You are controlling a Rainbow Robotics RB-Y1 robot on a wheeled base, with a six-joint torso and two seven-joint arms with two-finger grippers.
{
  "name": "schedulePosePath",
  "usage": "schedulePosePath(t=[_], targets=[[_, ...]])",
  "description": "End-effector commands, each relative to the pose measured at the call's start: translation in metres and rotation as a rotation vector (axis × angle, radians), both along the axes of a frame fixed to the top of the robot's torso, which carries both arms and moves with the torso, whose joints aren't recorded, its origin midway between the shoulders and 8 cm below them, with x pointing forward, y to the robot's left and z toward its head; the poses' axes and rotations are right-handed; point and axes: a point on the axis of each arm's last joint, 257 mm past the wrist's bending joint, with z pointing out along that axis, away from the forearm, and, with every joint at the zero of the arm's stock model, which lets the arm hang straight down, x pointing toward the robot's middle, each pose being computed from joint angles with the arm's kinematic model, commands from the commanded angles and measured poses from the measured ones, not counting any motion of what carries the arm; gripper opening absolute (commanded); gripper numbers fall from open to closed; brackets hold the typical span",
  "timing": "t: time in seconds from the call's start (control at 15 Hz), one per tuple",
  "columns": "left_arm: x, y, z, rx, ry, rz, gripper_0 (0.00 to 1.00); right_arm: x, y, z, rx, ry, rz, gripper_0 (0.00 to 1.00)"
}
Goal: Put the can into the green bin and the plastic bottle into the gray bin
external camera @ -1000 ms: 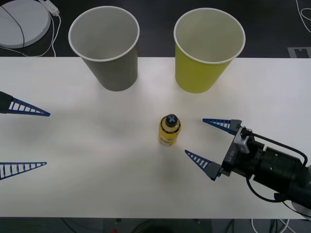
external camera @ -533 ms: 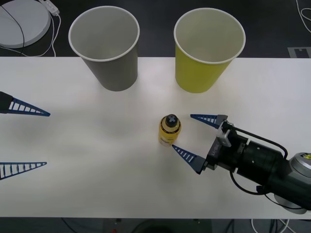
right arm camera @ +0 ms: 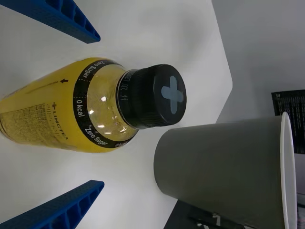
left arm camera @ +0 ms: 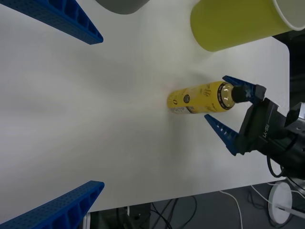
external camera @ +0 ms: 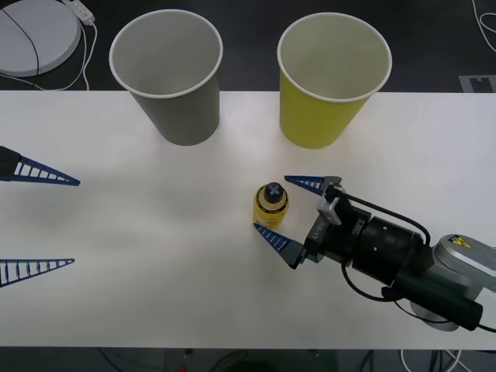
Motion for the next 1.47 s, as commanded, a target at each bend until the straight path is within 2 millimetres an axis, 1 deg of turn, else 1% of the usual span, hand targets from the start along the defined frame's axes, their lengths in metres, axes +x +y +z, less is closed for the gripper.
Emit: schedulePosePath(t=[0.07,0.47,0.6,0.8,1.0,1.27,1.47], targets=[[0.000,0.000,0.000,0.000,0.000,0.000,1.00,0.001,0.009,-0.004,-0.010,0.008,-0.003,1.00],[0.000,0.000,0.000,0.000,0.000,0.000,1.00,0.006,0.023,-0.011,-0.030,0.019,-0.020,1.00],[0.000,0.000,0.000,0.000,0.000,0.000,1.00,0.011,0.027,-0.017,-0.031,0.023,-0.008,1.00],[0.000,0.000,0.000,0.000,0.000,0.000,1.00,0.017,0.032,-0.020,-0.025,0.023,0.008,1.00],[0.000,0.000,0.000,0.000,0.000,0.000,1.00,0.013,0.030,-0.019,-0.023,0.021,0.031,1.00],[0.000,0.000,0.000,0.000,0.000,0.000,1.00,0.002,0.019,-0.018,-0.020,0.035,0.071,1.00],[0.000,0.000,0.000,0.000,0.000,0.000,1.00,-0.001,0.015,-0.016,-0.025,0.030,0.080,1.00]])
